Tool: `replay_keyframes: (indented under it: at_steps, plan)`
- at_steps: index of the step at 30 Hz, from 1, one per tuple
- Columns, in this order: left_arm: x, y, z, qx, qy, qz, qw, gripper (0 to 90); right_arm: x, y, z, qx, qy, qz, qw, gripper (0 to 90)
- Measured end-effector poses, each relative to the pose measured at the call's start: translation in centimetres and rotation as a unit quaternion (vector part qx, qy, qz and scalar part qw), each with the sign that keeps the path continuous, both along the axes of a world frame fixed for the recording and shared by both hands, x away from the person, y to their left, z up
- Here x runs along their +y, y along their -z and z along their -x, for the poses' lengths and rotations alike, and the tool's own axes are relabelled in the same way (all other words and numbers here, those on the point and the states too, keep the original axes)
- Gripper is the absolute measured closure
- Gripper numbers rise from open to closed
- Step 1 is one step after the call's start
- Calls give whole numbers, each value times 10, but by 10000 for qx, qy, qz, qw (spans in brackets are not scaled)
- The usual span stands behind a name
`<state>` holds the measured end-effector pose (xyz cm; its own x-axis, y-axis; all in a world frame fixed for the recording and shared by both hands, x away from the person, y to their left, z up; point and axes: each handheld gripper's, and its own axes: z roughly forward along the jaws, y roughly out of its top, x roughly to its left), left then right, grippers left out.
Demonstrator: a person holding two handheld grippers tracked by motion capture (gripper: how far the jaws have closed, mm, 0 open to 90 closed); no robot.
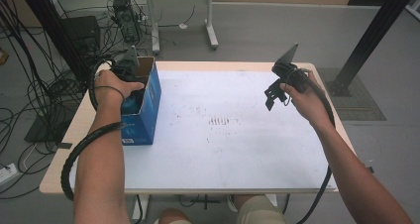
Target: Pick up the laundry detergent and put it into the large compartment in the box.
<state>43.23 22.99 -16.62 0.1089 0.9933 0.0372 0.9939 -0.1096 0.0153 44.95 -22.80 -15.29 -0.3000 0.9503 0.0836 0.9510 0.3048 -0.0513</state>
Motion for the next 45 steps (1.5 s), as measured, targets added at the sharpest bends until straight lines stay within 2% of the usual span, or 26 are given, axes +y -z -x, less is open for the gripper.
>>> replay_keyframes:
  at_steps: [45]
  plan:
    - [4,0,2,-45,-64,77,9999,368,-2,-3,2,-61,16,-22,10000,75]
